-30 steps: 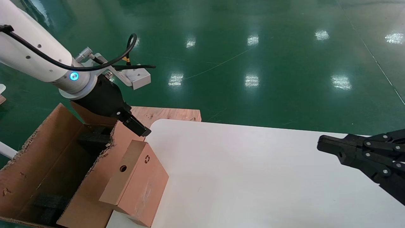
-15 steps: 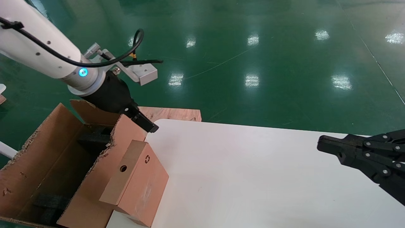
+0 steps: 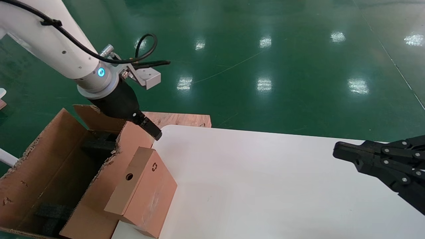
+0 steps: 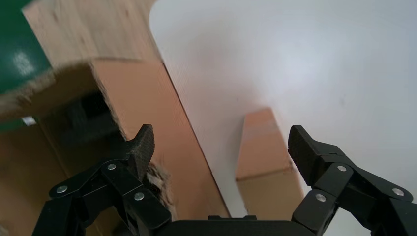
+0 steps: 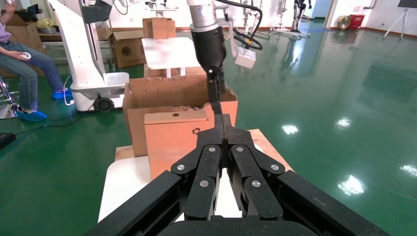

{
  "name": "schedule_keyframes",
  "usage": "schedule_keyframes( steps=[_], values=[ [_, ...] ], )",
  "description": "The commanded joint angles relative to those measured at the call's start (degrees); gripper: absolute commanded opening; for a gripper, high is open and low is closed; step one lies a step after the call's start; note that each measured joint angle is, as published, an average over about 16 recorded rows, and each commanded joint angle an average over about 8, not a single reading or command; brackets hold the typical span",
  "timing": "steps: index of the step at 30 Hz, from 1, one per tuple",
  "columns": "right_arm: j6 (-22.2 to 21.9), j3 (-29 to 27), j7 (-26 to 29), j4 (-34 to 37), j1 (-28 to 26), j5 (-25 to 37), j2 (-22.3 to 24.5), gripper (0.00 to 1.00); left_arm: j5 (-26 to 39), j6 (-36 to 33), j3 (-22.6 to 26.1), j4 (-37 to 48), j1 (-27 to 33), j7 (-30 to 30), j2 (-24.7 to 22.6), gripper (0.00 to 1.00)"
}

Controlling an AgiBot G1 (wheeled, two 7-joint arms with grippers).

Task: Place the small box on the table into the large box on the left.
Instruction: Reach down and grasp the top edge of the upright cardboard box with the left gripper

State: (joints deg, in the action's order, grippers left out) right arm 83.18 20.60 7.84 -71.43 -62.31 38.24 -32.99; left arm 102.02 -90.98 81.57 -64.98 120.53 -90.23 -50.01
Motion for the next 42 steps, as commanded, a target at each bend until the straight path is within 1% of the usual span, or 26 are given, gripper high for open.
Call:
schedule_keyframes(
  steps=[1, 7, 12, 21, 26, 30, 36, 42],
  values=[
    [0.0, 0.0, 0.0, 0.0, 0.0, 0.0, 0.0, 0.0, -1.35, -0.1, 1.78, 1.22, 0.66, -1.61, -0.52, 1.0],
    [0.0, 0.0, 0.0, 0.0, 0.0, 0.0, 0.0, 0.0, -6.49, -0.1, 6.31, 2.37, 2.46, -3.57, -0.51, 1.0],
    [0.0, 0.0, 0.0, 0.0, 0.0, 0.0, 0.0, 0.0, -10.04, -0.18, 11.0, 3.27, 4.18, -4.42, -0.6, 1.0],
    [0.0, 0.0, 0.0, 0.0, 0.0, 0.0, 0.0, 0.0, -17.09, -0.08, 19.28, 1.89, 6.61, -6.56, -0.5, 1.0],
    [0.0, 0.01, 0.0, 0.0, 0.0, 0.0, 0.0, 0.0, -19.83, 0.57, 22.8, 0.7, 7.67, -7.83, -0.48, 1.0],
    [0.0, 0.01, 0.0, 0.0, 0.0, 0.0, 0.0, 0.0, -20.1, 2.31, 24.16, -0.1, 7.72, -9.23, -0.07, 1.0],
    [0.0, 0.01, 0.0, 0.0, 0.0, -0.01, 0.0, 0.0, -19.13, 5.74, 24.59, -1.45, 6.32, -11.64, 1.0, 1.0],
    [0.0, 0.01, 0.0, 0.0, 0.0, -0.01, 0.0, 0.0, -19.29, 6.37, 24.85, -1.55, 5.21, -12.73, 1.1, 1.0]
  ],
)
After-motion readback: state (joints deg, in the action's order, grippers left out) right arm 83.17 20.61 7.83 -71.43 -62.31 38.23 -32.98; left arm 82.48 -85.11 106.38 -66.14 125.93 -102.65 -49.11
